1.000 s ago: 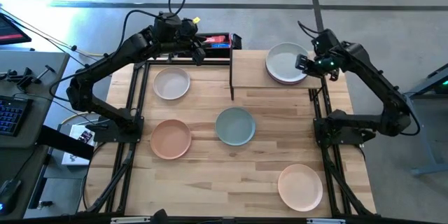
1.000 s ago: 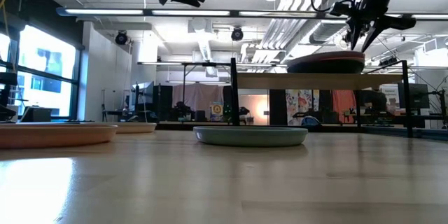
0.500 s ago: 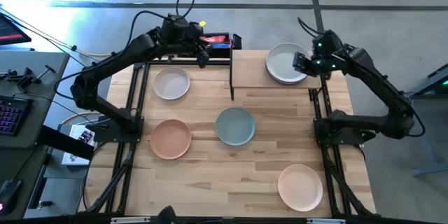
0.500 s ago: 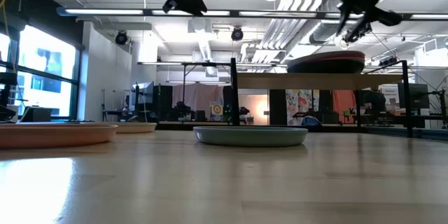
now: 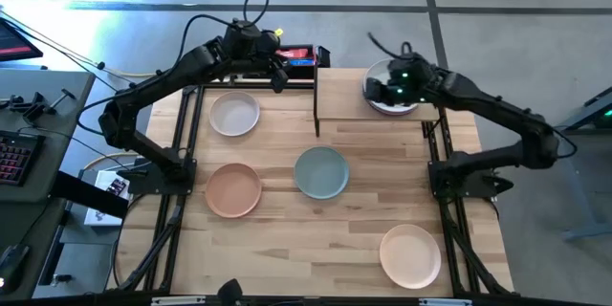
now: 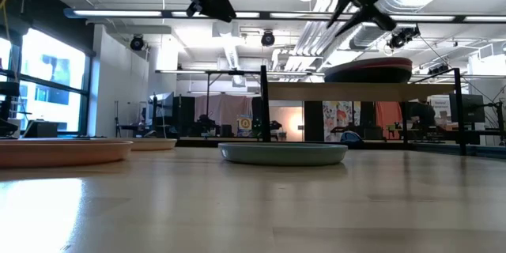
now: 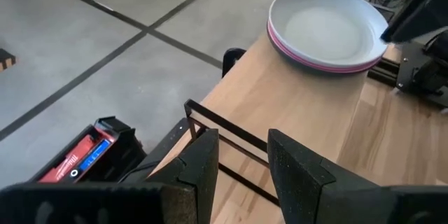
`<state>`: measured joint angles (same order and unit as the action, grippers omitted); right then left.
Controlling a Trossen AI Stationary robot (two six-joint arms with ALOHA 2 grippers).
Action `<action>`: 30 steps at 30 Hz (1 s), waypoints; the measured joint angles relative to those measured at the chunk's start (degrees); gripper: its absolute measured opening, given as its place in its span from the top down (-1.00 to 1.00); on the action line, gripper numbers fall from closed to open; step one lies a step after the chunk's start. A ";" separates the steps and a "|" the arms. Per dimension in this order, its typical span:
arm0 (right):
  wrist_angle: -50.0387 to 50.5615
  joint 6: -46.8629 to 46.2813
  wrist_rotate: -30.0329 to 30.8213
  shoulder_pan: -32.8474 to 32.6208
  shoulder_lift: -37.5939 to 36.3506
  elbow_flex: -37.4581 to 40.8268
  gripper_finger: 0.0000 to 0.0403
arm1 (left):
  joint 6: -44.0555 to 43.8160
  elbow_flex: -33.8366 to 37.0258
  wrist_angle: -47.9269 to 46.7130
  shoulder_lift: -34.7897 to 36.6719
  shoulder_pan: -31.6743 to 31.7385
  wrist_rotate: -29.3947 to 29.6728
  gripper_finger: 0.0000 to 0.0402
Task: Place and stack plates onto a shelf
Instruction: Adjust the stacked plates on the shelf
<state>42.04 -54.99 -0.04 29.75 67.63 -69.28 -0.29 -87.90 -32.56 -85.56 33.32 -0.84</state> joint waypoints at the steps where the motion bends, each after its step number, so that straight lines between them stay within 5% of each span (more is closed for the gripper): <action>1: -0.70 0.50 0.05 -0.30 1.05 0.00 0.54 | -0.05 0.00 -0.03 0.00 0.00 0.01 0.45; 15: -0.69 0.84 1.81 -0.40 10.16 0.00 0.54 | -0.05 0.00 -1.05 0.02 0.04 0.02 0.45; 30: 8.78 -0.14 6.08 0.60 10.91 0.00 0.55 | 0.96 0.00 -1.05 0.07 0.04 0.00 0.45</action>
<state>50.82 -55.13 6.05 30.35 78.54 -69.28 0.67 -87.90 -33.61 -85.49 33.36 -0.84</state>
